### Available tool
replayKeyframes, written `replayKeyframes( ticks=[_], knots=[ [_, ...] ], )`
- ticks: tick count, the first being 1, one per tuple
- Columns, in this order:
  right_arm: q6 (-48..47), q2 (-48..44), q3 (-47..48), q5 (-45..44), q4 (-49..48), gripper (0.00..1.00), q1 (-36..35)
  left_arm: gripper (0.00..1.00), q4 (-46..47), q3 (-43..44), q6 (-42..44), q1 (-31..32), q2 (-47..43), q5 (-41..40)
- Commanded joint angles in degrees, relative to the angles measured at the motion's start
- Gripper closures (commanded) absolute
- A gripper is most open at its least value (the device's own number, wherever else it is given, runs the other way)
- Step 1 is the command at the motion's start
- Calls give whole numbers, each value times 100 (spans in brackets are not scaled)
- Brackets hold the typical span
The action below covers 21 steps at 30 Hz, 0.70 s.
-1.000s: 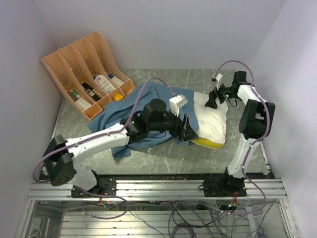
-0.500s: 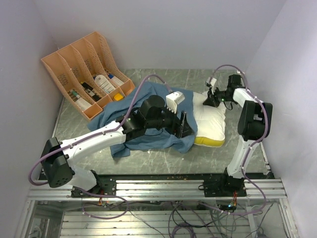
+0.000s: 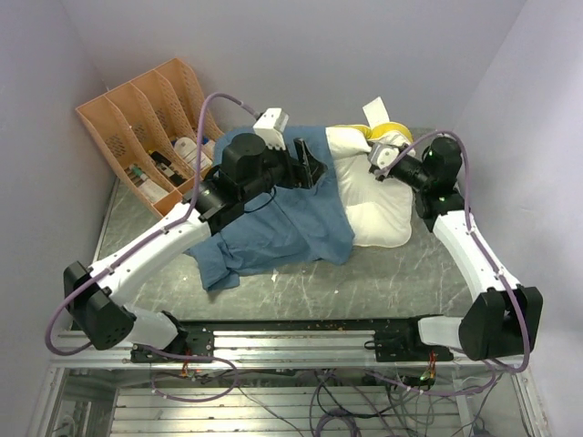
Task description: Put the pillow into the pillowcase
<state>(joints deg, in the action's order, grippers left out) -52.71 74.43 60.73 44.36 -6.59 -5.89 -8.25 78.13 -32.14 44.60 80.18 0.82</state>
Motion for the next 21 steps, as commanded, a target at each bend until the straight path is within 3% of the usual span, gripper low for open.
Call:
replayKeyframes(
  ticks=[1, 6, 10, 14, 21],
  knots=[
    [-534, -85, -829, -476, -1346, 100, -49, 13, 265, -102, 228, 19, -404, -850],
    [-1323, -574, -2273, -285, -1403, 100, -437, 12, 67, 0, -35, 26, 17, -1430],
    [-1244, -852, -3195, -629, -2097, 100, -869, 12, -21, 205, -368, 282, 736, -1644],
    [-908, -1075, -3426, -646, -2196, 100, -975, 11, -547, 673, -438, 706, 1283, -2564],
    [-584, -1241, -3478, -465, -2025, 100, -1004, 15, -943, 1173, 11, 768, 1922, -3027]
  ],
)
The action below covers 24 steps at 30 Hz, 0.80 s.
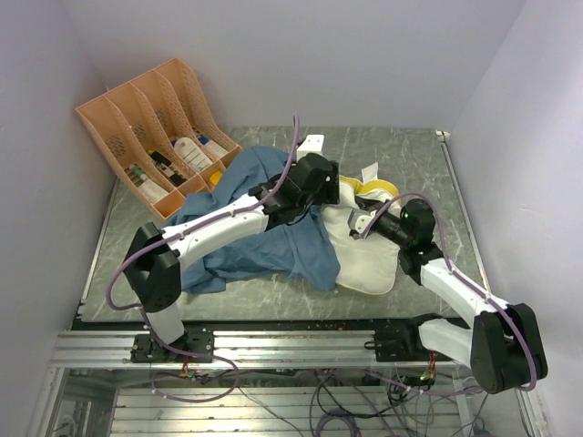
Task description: Put the pillow into the pillowcase
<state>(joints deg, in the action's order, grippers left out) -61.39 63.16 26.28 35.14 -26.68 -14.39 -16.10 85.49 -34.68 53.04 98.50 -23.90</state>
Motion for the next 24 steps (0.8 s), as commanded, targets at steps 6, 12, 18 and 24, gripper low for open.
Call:
replayKeyframes(
  ticks=[6, 12, 18, 24],
  knots=[
    [369, -111, 132, 538, 225, 100, -160, 26, -729, 1256, 544, -227, 939, -686],
    [423, -126, 228, 507, 375, 100, -160, 37, -967, 1503, 659, -615, 1428, -21],
    [458, -28, 221, 457, 209, 100, -169, 88, -1113, 1708, 835, -726, 1388, 134],
    [828, 394, 660, 116, -170, 100, -195, 93, -1407, 3093, 1253, -755, 1423, 906]
  ],
)
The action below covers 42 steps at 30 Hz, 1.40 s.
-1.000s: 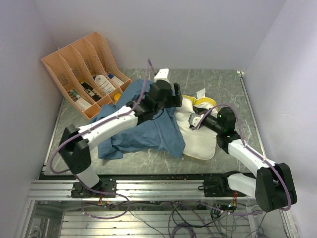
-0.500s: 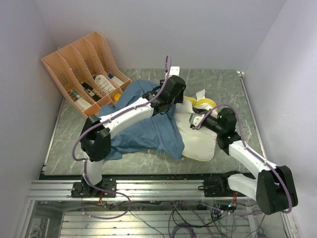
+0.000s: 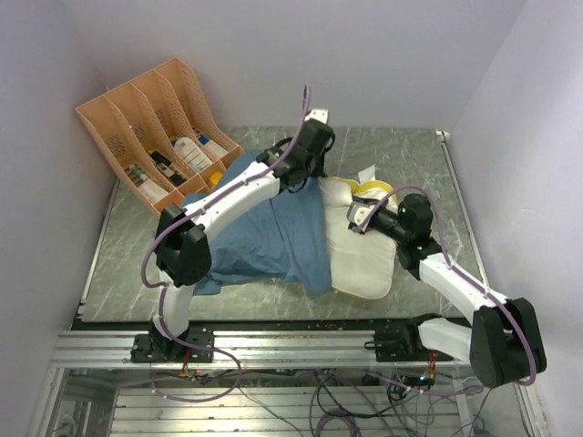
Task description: Put the pillow into the pillowcase
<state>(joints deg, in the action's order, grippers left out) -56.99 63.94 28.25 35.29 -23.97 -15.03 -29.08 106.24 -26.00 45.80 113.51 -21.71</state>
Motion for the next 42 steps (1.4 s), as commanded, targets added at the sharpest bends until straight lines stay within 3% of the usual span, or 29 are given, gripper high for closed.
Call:
replayKeyframes(
  ticks=[1, 5, 8, 11, 13, 15, 18, 21, 23, 27, 29, 31, 33, 37, 40, 42],
  knots=[
    [521, 452, 678, 19, -477, 100, -130, 93, -134, 1338, 415, -33, -45, 908],
    [1369, 1077, 2081, -404, -717, 100, -81, 93, -56, 2633, 269, -29, 120, 1925],
    [2704, 1308, 3202, -336, -984, 100, 215, 93, 434, 2969, -86, -36, 14, 2588],
    [5346, 1275, 3768, 382, -1836, 100, 758, 93, 1343, 2467, -574, -29, -392, 3183],
    [7293, 1189, 3363, 1000, -3145, 100, 901, 93, 1885, 1906, -842, -13, -685, 3387],
    [8159, 1148, 2681, 1451, -4367, 100, 532, 93, 2141, 1171, -904, -10, -935, 3322],
    [8154, 1311, 1749, 1737, -4115, 100, -332, 93, 2701, 20, -1030, -67, -1339, 3229],
    [9150, 2058, 1003, 1986, -5495, 100, -626, 93, 3419, -682, -1432, -130, -1454, 3525],
    [9997, 2480, 989, 1901, -6552, 100, -343, 93, 3628, -705, -1626, -82, -1399, 3868],
    [10472, 2578, 1807, 1102, -6382, 100, 1092, 93, 3514, -470, -1654, 144, -1431, 4477],
    [10105, 2361, 2026, 745, -5997, 100, 1411, 93, 3643, -459, -1742, 223, -1458, 4755],
    [9322, 1825, 2095, 527, -5012, 100, 1302, 93, 3708, -411, -1847, 280, -1357, 4958],
    [8568, 1544, 2034, 920, -4137, 100, 659, 93, 3685, -328, -1873, 311, -1119, 5046],
    [8044, 924, 962, 969, -4219, 100, -669, 93, 3592, -190, -1962, 191, -597, 5273],
    [8992, 816, 801, 592, -4897, 100, -319, 93, 4465, -322, -2510, 185, -584, 5588],
    [10430, 976, 957, 816, -5879, 100, 159, 93, 4599, -188, -2611, 240, -636, 5716]
  ],
)
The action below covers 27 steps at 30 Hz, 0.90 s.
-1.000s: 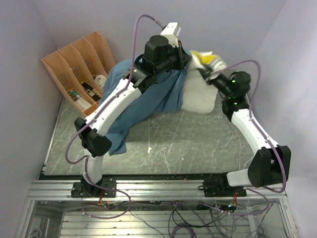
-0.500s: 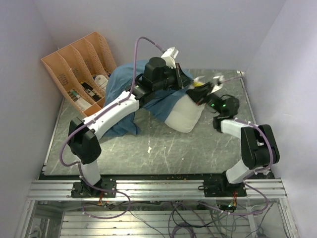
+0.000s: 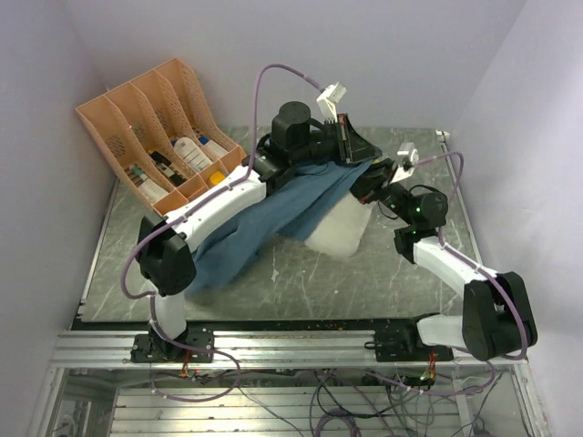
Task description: Put the pillow into the pillowcase
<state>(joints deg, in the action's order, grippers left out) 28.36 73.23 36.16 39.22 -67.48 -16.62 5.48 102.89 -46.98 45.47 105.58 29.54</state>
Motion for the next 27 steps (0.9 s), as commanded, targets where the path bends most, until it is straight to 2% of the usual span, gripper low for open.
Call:
replayKeyframes(
  ticks=[1, 2, 4, 7, 8, 11, 14, 16, 19, 20, 22, 23, 25, 27],
  knots=[
    [2537, 139, 217, 493, -2255, 100, 360, 93, 1229, 219, -559, 306, 125, 652],
    [3086, 156, 257, 448, -2710, 100, 376, 93, 1347, 268, -629, 327, 95, 715],
    [3590, -45, 302, 159, -2864, 100, 372, 93, 1695, 265, -875, 339, 21, 830],
    [3469, -305, 318, -279, -2003, 100, 485, 93, 1963, 8, -1013, 318, -115, 824],
    [3284, -306, 329, -369, -1464, 100, 553, 93, 1803, -111, -919, 275, -143, 761],
    [1931, -273, 250, -906, 907, 100, 582, 93, 1584, -678, -864, -103, -137, 537],
    [624, -10, -94, -1494, 1992, 100, 561, 93, 1066, -1061, -667, -639, 141, 142],
    [246, 190, -182, -1670, 2518, 100, 628, 93, 440, -840, -400, -933, 531, -160],
    [-198, 289, -91, -1951, 3135, 99, 668, 93, -438, 316, -30, -1040, 1405, -385],
    [-344, 311, -33, -2043, 3229, 95, 669, 93, -601, 741, -6, -1017, 1702, -369],
    [-644, 390, 78, -2192, 3316, 77, 698, 93, -940, 1707, -68, -942, 2326, -256],
    [-843, 472, 196, -2080, 3329, 70, 742, 89, -1101, 2085, -101, -877, 2576, -235],
    [-1400, 644, 452, -1719, 3493, 53, 908, 67, -1456, 2663, 15, -743, 2880, -343],
    [-1856, 687, 732, -1267, 3770, 34, 1223, 45, -1826, 2803, 285, -641, 2891, -682]
  ],
)
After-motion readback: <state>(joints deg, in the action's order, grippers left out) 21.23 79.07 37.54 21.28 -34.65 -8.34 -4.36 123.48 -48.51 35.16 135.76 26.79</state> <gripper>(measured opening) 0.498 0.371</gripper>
